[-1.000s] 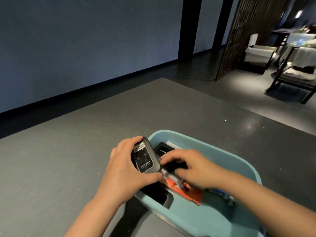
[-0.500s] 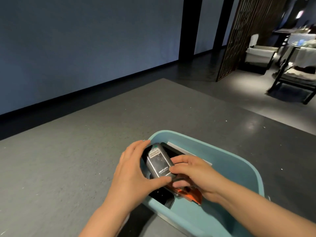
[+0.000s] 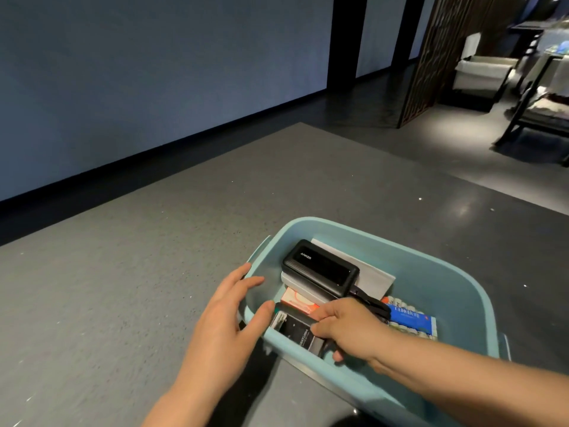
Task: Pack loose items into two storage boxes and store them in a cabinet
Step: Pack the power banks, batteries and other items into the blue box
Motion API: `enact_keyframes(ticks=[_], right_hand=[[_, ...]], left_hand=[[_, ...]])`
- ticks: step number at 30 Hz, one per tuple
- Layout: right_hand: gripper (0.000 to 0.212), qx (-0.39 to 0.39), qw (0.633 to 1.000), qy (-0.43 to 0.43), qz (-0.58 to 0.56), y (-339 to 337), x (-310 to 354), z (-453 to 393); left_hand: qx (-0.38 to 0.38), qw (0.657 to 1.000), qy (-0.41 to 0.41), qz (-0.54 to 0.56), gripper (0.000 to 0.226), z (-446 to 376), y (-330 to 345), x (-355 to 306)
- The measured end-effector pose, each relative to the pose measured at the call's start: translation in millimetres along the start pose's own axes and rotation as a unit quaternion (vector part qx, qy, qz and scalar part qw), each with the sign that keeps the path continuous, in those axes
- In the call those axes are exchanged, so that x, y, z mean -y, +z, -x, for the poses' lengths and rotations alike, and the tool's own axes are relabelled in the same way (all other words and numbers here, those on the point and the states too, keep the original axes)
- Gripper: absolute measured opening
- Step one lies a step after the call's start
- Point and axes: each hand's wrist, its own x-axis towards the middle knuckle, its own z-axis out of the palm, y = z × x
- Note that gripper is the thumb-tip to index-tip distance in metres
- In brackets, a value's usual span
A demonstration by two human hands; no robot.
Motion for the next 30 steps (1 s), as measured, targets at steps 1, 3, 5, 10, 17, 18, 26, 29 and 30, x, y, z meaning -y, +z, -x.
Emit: enact_keyframes(ticks=[1, 3, 5, 10, 17, 18, 26, 29, 30], right_hand=[[0.020, -0.005, 1.000, 0.006, -0.010, 3.9, -2.0, -1.3], [0.023, -0.014, 0.999, 0.013, -0.029, 7.9, -1.4, -2.7], [0.028, -0.016, 0.999, 0.011, -0.037, 8.3, 0.8, -4.9], [0.047, 0.017, 0.993, -0.077, 0.090, 4.9, -2.9, -0.2], [0.054, -0.004, 0.856, -0.283, 0.432, 3.7, 1.2, 6.6], [0.054, -0.001, 0.848, -0.289, 0.444, 4.7, 2.4, 5.9], [0.060, 0.002, 0.839, -0.299, 0.455, 0.3, 1.9, -1.2], [0.055, -0.012, 0.854, -0.300, 0.424, -6.4, 4.1, 9.9], [0.052, -0.023, 0.860, -0.305, 0.409, -11.1, 5.5, 16.1]], left_hand=[[-0.003, 1.000, 0.003, 0.005, 0.031, 0.1, 0.3, 0.2], [-0.006, 1.000, 0.006, 0.012, 0.031, 0.2, 0.5, 0.9], [-0.002, 1.000, 0.003, 0.010, 0.031, 0.5, 0.4, 2.0], [-0.001, 1.000, 0.006, 0.008, 0.031, -1.1, 0.0, 3.2], [-0.012, 1.000, 0.015, 0.018, 0.032, -1.4, 5.8, 3.2], [-0.014, 1.000, 0.015, 0.018, 0.033, -1.3, 6.3, 3.0], [-0.013, 1.000, 0.020, 0.015, 0.032, -0.7, 7.7, 3.5], [-0.021, 0.999, 0.033, -0.011, 0.032, -0.5, 8.7, 1.1], [-0.028, 0.998, 0.046, -0.020, 0.032, -1.1, 9.9, -0.5]])
